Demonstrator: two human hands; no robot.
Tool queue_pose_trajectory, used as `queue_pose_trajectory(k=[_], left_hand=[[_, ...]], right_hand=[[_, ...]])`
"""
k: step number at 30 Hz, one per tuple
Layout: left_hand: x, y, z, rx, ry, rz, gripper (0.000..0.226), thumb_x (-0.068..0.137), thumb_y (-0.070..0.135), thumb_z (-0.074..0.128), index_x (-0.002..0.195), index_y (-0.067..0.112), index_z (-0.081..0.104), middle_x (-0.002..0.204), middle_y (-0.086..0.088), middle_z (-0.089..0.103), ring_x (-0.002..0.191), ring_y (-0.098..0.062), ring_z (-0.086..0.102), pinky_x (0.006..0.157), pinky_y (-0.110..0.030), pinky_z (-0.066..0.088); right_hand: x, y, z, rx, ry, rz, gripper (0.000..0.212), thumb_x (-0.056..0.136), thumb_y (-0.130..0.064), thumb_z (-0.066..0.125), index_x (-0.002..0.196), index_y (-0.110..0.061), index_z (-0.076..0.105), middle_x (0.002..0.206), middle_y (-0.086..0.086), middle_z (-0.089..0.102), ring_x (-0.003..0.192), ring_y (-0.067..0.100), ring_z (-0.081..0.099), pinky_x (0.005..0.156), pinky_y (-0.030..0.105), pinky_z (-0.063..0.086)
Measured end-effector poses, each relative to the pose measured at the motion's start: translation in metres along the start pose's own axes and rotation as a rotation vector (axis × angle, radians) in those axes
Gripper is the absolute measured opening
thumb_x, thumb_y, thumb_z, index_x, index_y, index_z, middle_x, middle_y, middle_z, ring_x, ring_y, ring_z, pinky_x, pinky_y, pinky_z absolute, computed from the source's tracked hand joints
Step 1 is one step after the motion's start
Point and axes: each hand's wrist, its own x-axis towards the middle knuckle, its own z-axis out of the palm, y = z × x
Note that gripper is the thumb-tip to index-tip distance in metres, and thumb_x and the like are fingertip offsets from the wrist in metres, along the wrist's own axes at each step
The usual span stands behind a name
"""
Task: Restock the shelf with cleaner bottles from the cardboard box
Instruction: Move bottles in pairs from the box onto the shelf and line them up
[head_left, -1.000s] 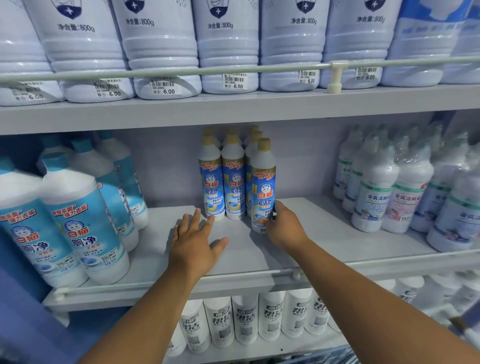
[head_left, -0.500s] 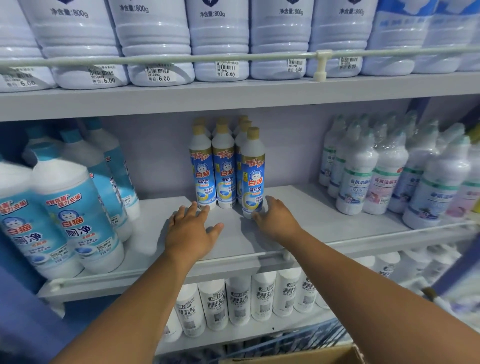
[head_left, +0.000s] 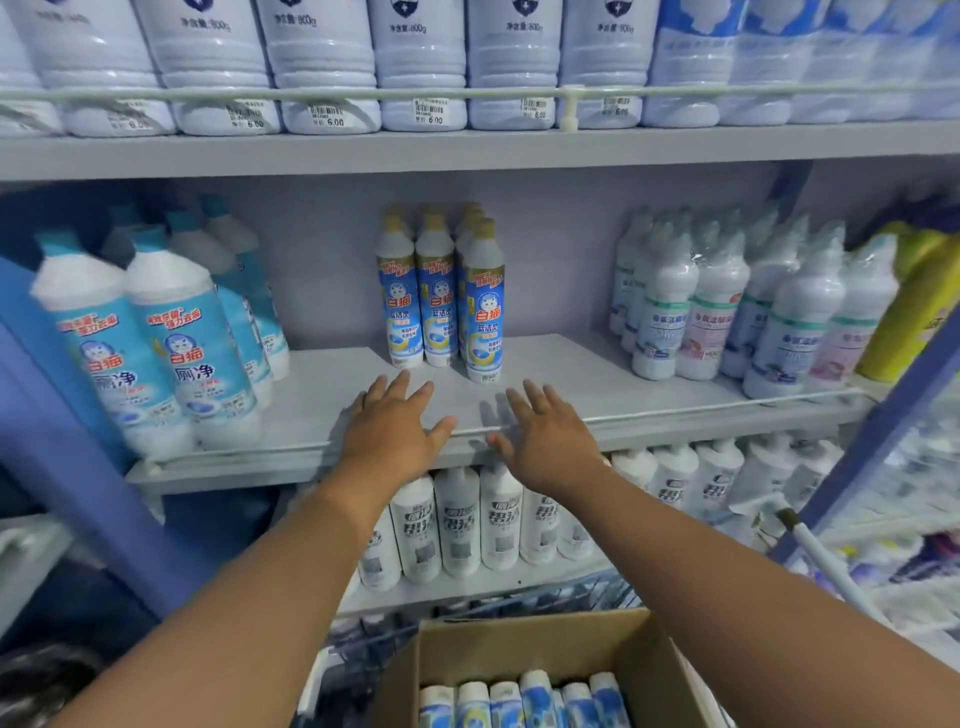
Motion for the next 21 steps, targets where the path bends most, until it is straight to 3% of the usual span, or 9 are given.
queue_pose_trajectory(k=[4, 9, 14, 18, 21], left_hand=[[-0.044, 0.018, 0.019, 0.006, 0.020, -0.003, 0.068, 0.097, 0.063, 0.038, 0.156, 0.033, 0.027, 0.167, 0.000, 0.013, 0.153, -0.024, 0.006, 0.124, -0.042, 0.008], [-0.095, 0.039, 0.048, 0.076, 0.037, -0.002, 0.068, 0.098, 0.061, 0.038, 0.157, 0.029, 0.028, 0.167, -0.003, 0.014, 0.154, -0.027, 0.009, 0.124, -0.044, 0.010], [-0.147, 0.056, 0.079, -0.005, 0.104, 0.008, 0.071, 0.090, 0.060, 0.036, 0.144, 0.018, 0.053, 0.155, -0.014, 0.041, 0.144, -0.037, 0.035, 0.115, -0.052, 0.031], [-0.175, 0.062, 0.110, -0.033, 0.018, -0.029, 0.064, 0.095, 0.057, 0.047, 0.150, 0.024, 0.044, 0.161, -0.008, 0.032, 0.149, -0.030, 0.025, 0.119, -0.048, 0.026], [-0.191, 0.063, 0.134, -0.049, -0.053, -0.048, 0.065, 0.097, 0.059, 0.043, 0.154, 0.030, 0.034, 0.165, -0.001, 0.022, 0.152, -0.023, 0.015, 0.121, -0.041, 0.019]], right_hand=[[-0.052, 0.009, 0.003, 0.065, 0.036, -0.076, 0.076, 0.100, -0.061, 0.029, 0.161, -0.023, 0.005, 0.169, 0.003, -0.004, 0.155, 0.025, -0.005, 0.126, 0.044, 0.005], [-0.105, 0.035, 0.029, 0.047, -0.010, -0.133, 0.076, 0.101, -0.062, 0.028, 0.161, -0.023, 0.005, 0.169, 0.005, -0.003, 0.155, 0.026, -0.005, 0.126, 0.045, 0.006], [-0.148, 0.059, 0.067, 0.083, -0.128, -0.121, 0.075, 0.102, -0.061, 0.026, 0.161, -0.023, 0.001, 0.169, 0.004, -0.007, 0.155, 0.026, -0.010, 0.126, 0.046, 0.005], [-0.177, 0.069, 0.100, 0.098, -0.212, -0.086, 0.077, 0.101, -0.061, 0.030, 0.161, -0.024, -0.001, 0.169, 0.004, -0.007, 0.155, 0.025, -0.008, 0.126, 0.045, 0.006], [-0.193, 0.071, 0.123, 0.109, -0.264, -0.062, 0.077, 0.101, -0.058, 0.032, 0.161, -0.020, 0.003, 0.169, 0.006, -0.002, 0.155, 0.026, -0.005, 0.126, 0.045, 0.008]])
